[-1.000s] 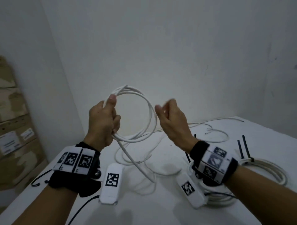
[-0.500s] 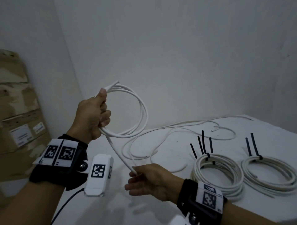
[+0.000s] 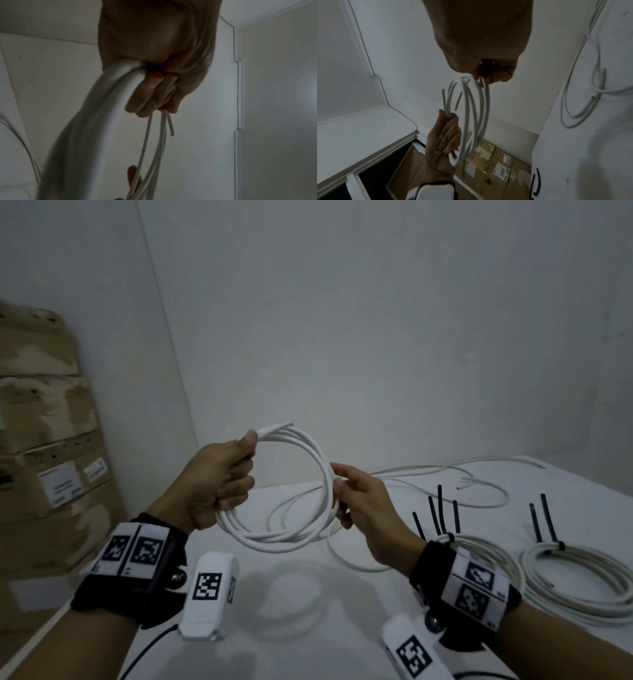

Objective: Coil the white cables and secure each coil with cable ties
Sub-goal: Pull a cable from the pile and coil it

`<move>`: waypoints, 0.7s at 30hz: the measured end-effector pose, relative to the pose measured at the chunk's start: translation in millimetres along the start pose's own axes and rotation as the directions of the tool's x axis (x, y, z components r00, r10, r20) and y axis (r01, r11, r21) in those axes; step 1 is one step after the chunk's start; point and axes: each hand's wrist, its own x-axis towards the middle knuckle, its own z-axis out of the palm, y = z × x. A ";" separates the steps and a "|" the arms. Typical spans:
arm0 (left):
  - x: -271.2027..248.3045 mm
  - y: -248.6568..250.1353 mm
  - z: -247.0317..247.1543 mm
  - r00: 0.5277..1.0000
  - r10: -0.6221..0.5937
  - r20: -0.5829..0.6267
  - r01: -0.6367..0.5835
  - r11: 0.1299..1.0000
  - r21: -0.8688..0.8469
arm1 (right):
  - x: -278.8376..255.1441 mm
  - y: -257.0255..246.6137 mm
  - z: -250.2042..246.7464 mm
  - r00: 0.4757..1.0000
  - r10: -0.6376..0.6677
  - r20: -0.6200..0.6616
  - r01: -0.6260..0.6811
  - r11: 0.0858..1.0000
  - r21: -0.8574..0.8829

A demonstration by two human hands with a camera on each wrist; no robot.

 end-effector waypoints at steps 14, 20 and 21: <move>21.1 -27.9 43.0 0.951 0.181 -0.249 -0.147 0.978 0.151 | 9.6 -23.2 -11.5 0.987 -0.157 -0.036 0.152 0.982 -0.115; 24.1 -40.8 49.0 0.914 0.313 -0.257 -0.234 0.926 0.296 | 18.8 -13.0 -19.9 0.979 -0.194 -0.067 0.181 0.970 -0.163; 23.7 -42.0 49.9 0.914 0.315 -0.255 -0.233 0.923 0.306 | 20.9 -12.8 -21.9 0.986 -0.154 -0.063 0.144 0.981 -0.133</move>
